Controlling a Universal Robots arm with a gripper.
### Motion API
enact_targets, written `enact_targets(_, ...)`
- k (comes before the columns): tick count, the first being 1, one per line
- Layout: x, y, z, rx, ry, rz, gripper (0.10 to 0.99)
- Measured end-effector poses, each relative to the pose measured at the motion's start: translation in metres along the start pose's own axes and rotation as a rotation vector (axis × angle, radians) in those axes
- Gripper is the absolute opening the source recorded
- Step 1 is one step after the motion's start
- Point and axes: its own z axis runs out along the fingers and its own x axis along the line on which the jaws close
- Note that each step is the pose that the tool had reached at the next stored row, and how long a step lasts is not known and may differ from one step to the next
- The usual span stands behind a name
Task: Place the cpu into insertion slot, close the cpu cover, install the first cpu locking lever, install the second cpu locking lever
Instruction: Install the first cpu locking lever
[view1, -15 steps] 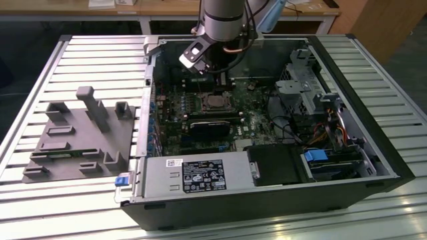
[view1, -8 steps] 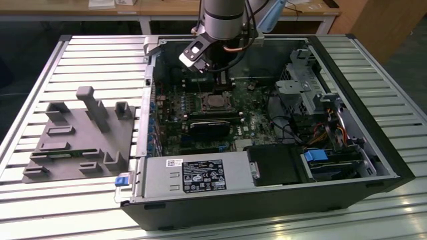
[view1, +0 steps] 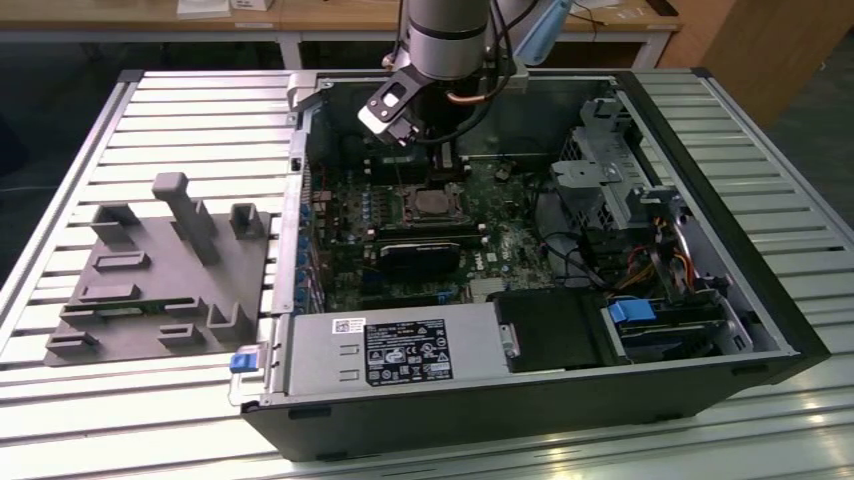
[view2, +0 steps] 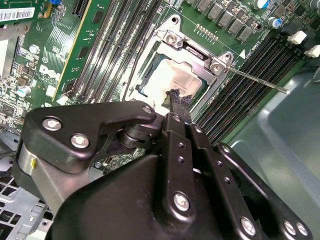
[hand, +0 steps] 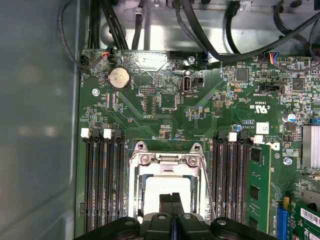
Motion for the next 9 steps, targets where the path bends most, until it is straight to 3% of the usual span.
enact_targets(4,0.0,0.0001,0.0,0.0,0.0001,-0.006,0.102)
enact_targets(9,0.0,0.0001,0.0001,0.0,0.0019,-0.092,0.102)
